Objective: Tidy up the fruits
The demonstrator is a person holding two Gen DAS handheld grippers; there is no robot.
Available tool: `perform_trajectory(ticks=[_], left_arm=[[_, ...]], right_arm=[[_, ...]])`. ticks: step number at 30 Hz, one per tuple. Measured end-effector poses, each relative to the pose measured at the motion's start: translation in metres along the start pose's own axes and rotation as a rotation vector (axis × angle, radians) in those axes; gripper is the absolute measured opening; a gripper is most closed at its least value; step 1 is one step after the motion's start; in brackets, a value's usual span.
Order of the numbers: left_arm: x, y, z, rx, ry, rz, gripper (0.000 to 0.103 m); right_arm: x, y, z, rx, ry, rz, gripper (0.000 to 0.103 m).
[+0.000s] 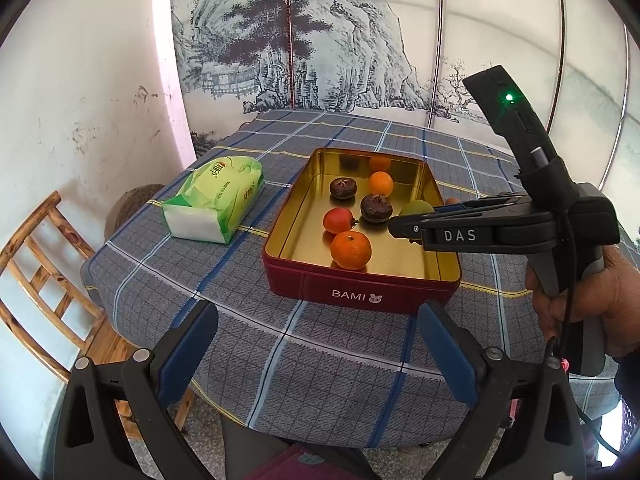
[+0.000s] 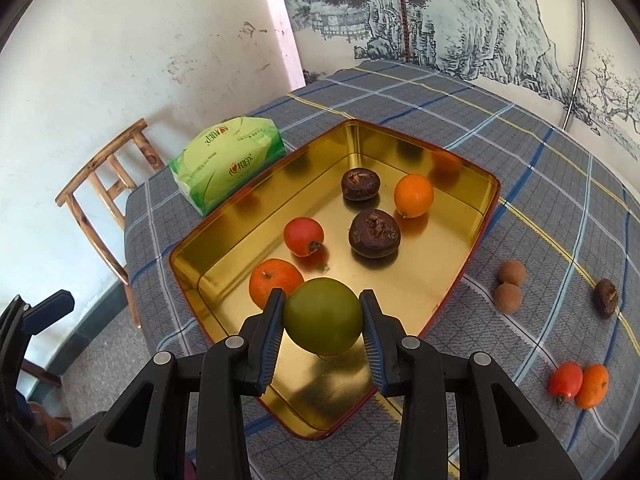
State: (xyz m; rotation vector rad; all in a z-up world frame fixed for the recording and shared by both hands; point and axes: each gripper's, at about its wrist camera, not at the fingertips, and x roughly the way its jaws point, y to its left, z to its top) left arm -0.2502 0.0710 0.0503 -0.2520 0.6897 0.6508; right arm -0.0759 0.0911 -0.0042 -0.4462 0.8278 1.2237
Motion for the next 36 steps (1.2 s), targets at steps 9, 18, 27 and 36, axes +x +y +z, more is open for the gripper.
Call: perform_trajectory(ticks=[9, 18, 27, 36], left_arm=[[0.007, 0.002, -0.007, 0.01, 0.024, -0.001, 0.1], [0.006, 0.003, -0.005, 0.013, 0.028, 0.006, 0.1], [0.01, 0.006, -0.006, 0.0, 0.045, 0.002, 0.1], [0.003, -0.019, 0.0, 0.103, 0.02, -0.062, 0.1]], right_arm=[[0.003, 0.002, 0.007, -0.003, -0.008, -0.003, 0.039], [-0.027, 0.004, 0.023, 0.023, -0.113, 0.002, 0.04], [-0.098, -0.029, -0.036, 0.038, -0.254, -0.125, 0.058], [-0.139, -0.167, -0.131, 0.353, -0.212, -0.374, 0.059]])
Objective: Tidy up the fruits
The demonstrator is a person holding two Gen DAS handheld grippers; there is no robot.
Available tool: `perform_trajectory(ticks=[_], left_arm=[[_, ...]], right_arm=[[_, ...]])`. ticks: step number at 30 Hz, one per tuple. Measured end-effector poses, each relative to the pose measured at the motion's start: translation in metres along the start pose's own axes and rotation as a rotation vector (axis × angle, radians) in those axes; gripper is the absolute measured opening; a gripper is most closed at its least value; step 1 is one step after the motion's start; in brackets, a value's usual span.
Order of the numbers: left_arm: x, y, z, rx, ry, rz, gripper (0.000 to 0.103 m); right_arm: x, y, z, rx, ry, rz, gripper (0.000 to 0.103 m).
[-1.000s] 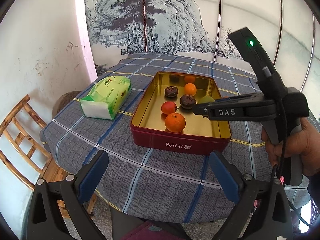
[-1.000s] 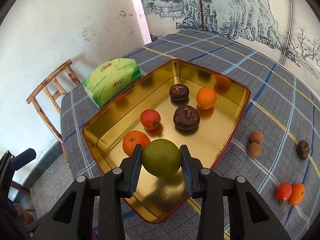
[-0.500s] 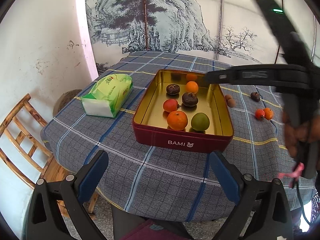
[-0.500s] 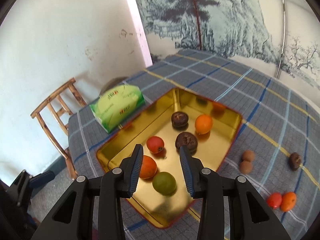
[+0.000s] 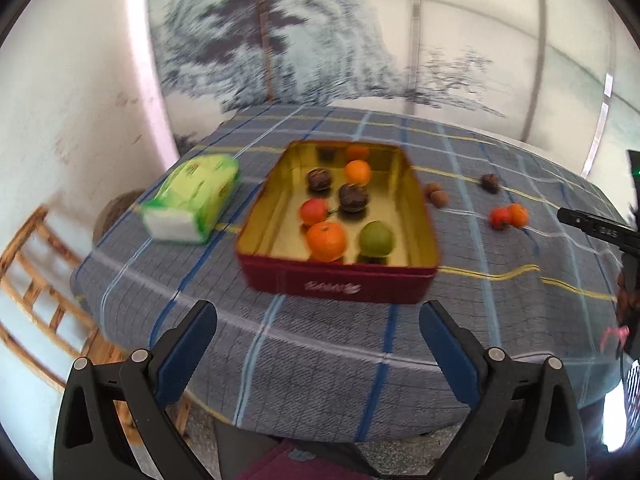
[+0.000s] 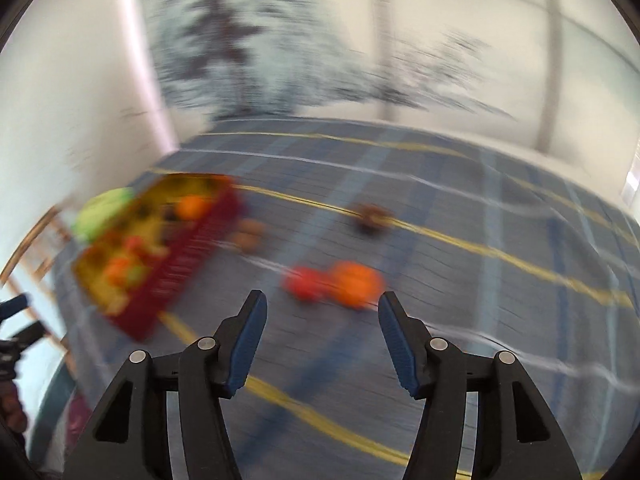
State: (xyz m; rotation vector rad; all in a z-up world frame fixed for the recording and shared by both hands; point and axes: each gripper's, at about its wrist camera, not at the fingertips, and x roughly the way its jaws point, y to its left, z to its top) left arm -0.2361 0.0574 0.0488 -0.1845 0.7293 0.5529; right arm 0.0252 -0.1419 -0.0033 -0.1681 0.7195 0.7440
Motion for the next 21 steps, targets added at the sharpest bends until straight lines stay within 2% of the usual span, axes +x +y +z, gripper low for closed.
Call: perform_trajectory(ticks=[5, 7, 11, 14, 16, 18, 21], left_arm=[[-0.007, -0.025, 0.02, 0.117, -0.033, -0.131, 0.1], [-0.006, -0.036, 0.034, 0.132, -0.019, -0.23, 0.099], [0.007, -0.057, 0.064, 0.119, 0.047, -0.443, 0.082], [0.03, -0.078, 0.09, 0.108, 0.125, -0.55, 0.067], [0.045, -0.092, 0.104, 0.121, 0.153, -0.568, 0.059], [0.061, -0.106, 0.115, 0.147, 0.177, -0.551, 0.054], [0.093, -0.125, 0.127, 0.165, 0.231, -0.525, 0.051]], right_arm=[[-0.001, -0.066, -0.011, 0.105, 0.011, -0.086, 0.059], [0.0, -0.085, -0.015, 0.145, 0.013, -0.104, 0.059], [0.007, -0.102, -0.021, 0.181, 0.018, -0.106, 0.059], [0.017, -0.109, -0.026, 0.199, 0.032, -0.086, 0.059], [0.022, -0.111, -0.031, 0.212, 0.045, -0.07, 0.059], [0.02, -0.111, -0.029, 0.203, 0.023, -0.048, 0.059], [0.02, -0.11, -0.033, 0.205, 0.016, -0.019, 0.059]])
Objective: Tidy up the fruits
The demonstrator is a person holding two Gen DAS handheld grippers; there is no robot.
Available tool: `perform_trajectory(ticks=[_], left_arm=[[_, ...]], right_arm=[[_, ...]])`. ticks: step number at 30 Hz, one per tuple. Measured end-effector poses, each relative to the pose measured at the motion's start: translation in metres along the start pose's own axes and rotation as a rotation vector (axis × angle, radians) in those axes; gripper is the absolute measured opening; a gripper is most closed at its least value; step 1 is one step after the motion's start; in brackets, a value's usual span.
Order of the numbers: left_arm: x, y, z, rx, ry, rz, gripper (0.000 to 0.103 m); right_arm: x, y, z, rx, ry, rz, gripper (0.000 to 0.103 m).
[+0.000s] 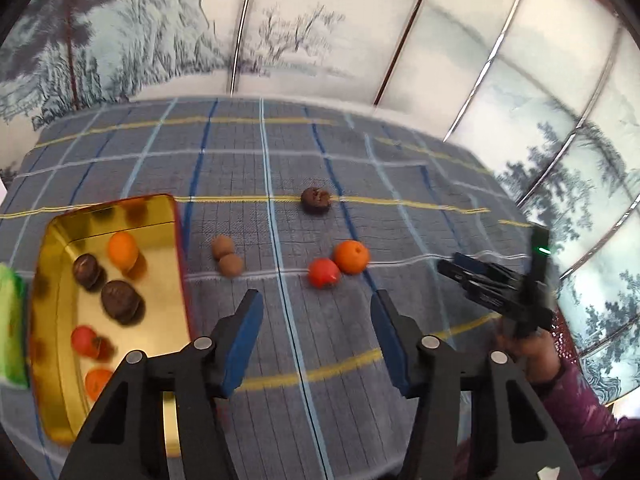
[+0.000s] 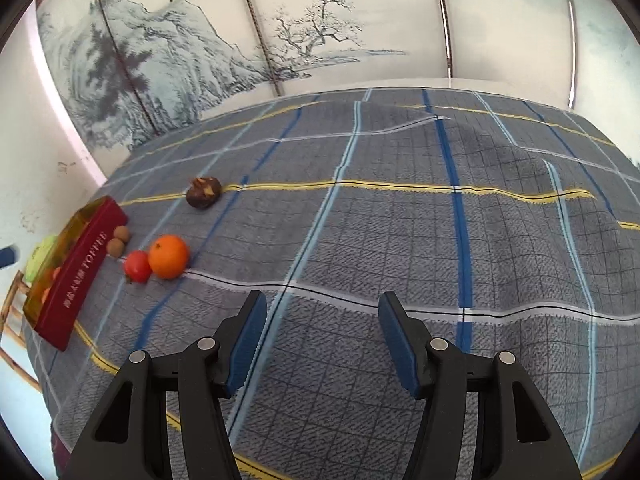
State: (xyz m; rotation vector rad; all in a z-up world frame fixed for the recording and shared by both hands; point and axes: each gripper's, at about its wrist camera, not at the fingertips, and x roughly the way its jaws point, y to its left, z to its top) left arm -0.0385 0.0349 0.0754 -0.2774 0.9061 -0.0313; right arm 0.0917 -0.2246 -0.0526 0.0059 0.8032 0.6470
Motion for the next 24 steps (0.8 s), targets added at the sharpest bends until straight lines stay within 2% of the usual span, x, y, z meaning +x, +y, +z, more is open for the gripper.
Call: perform_trajectory(ticks=[3, 8, 15, 17, 22, 23, 24], left_arm=[[0.033, 0.006, 0.015, -0.007, 0.058, 0.041, 0.044], [0.073, 0.023, 0.031, -0.035, 0.115, 0.125, 0.044], [0.098, 0.043, 0.04, -0.089, 0.147, 0.21, 0.044], [0.106, 0.045, 0.039, -0.097, 0.165, 0.209, 0.044], [0.115, 0.041, 0.038, -0.067, 0.158, 0.238, 0.043], [0.115, 0.039, 0.038, -0.061, 0.156, 0.247, 0.034], [0.116, 0.037, 0.038, -0.044, 0.152, 0.269, 0.019]], right_arm=[[-0.005, 0.002, -0.002, -0.01, -0.024, 0.031, 0.059], [-0.008, 0.004, -0.005, -0.024, -0.034, 0.073, 0.06], [-0.009, 0.008, -0.006, -0.041, -0.034, 0.114, 0.064], [-0.009, 0.007, -0.005, -0.037, -0.03, 0.121, 0.064], [-0.008, 0.004, -0.003, -0.022, -0.033, 0.137, 0.067], [-0.008, 0.004, -0.003, -0.02, -0.032, 0.139, 0.067], [-0.007, 0.005, -0.003, -0.02, -0.031, 0.139, 0.067]])
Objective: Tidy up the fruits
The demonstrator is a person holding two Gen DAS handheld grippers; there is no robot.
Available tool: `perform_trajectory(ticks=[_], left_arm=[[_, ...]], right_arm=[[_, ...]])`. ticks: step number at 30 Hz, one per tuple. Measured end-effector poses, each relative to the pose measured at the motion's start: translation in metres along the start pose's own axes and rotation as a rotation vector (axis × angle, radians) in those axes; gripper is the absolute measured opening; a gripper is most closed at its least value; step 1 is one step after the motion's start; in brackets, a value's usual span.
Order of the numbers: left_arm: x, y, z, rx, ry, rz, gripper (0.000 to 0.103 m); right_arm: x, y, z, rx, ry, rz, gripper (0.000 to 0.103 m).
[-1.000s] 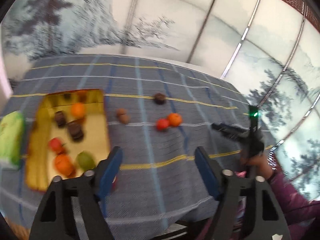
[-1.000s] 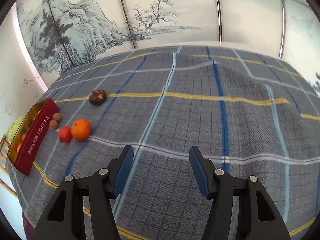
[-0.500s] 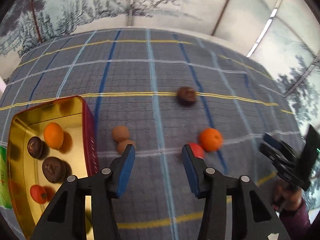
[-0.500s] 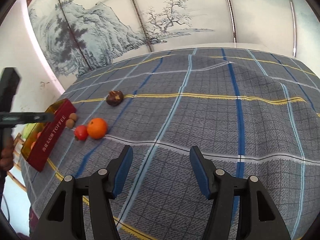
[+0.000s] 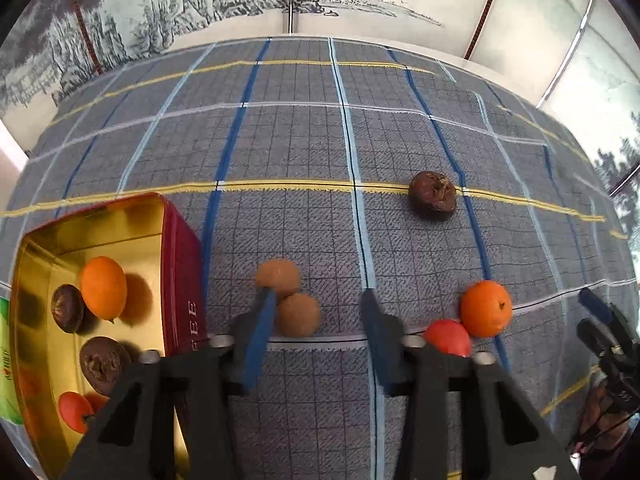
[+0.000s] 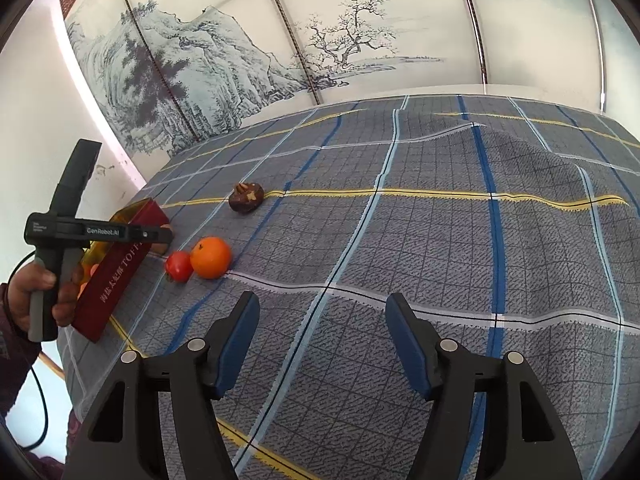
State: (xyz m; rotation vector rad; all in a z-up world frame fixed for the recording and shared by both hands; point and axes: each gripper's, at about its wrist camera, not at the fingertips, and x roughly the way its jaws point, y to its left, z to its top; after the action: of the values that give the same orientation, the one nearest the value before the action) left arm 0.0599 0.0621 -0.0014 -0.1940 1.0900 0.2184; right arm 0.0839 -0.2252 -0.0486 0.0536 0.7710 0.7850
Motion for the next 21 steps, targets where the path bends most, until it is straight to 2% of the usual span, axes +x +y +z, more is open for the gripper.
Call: perform_trajectory(ticks=[1, 3, 6, 9, 12, 13, 14, 16, 17, 18, 19, 20, 21], left_arm=[[0.0, -0.003, -0.001, 0.019, -0.005, 0.012, 0.018], [0.0, -0.005, -0.003, 0.017, -0.012, -0.011, 0.018], [-0.007, -0.01, -0.015, -0.006, -0.025, -0.126, 0.018], [-0.02, -0.022, -0.032, 0.052, -0.079, -0.119, 0.018], [-0.033, -0.025, -0.042, 0.032, -0.105, -0.147, 0.017], [-0.038, -0.023, -0.046, 0.011, -0.115, -0.164, 0.014], [-0.041, -0.022, -0.048, -0.002, -0.118, -0.175, 0.0], [-0.046, -0.021, -0.054, -0.014, -0.118, -0.186, 0.0], [-0.046, -0.021, -0.056, -0.014, -0.119, -0.168, 0.005], [-0.046, -0.02, -0.058, -0.017, -0.121, -0.137, 0.005], [-0.044, -0.018, -0.058, -0.014, -0.11, -0.137, 0.004], [-0.039, -0.017, -0.059, -0.007, -0.082, -0.153, 0.007], [-0.037, -0.015, -0.06, -0.012, -0.062, -0.159, 0.013]], right_arm=[[0.0, 0.0, 0.0, -0.001, 0.0, -0.001, 0.068], [0.0, 0.0, 0.0, -0.003, 0.0, -0.006, 0.068], [0.001, 0.001, 0.001, -0.004, 0.002, -0.007, 0.07], [0.001, 0.002, 0.001, -0.006, 0.001, -0.016, 0.074], [0.002, 0.003, 0.001, -0.012, 0.006, -0.024, 0.074], [0.003, 0.003, 0.001, -0.013, 0.006, -0.027, 0.074], [0.003, 0.004, 0.001, -0.015, 0.006, -0.029, 0.075], [0.003, 0.005, 0.001, -0.016, 0.008, -0.035, 0.075], [0.003, 0.005, 0.001, -0.017, 0.008, -0.037, 0.075], [0.003, 0.005, 0.001, -0.019, 0.009, -0.04, 0.076], [0.003, 0.006, 0.0, -0.02, 0.011, -0.043, 0.076], [0.004, 0.007, 0.0, -0.022, 0.014, -0.045, 0.076], [0.004, 0.008, 0.0, -0.026, 0.016, -0.049, 0.077]])
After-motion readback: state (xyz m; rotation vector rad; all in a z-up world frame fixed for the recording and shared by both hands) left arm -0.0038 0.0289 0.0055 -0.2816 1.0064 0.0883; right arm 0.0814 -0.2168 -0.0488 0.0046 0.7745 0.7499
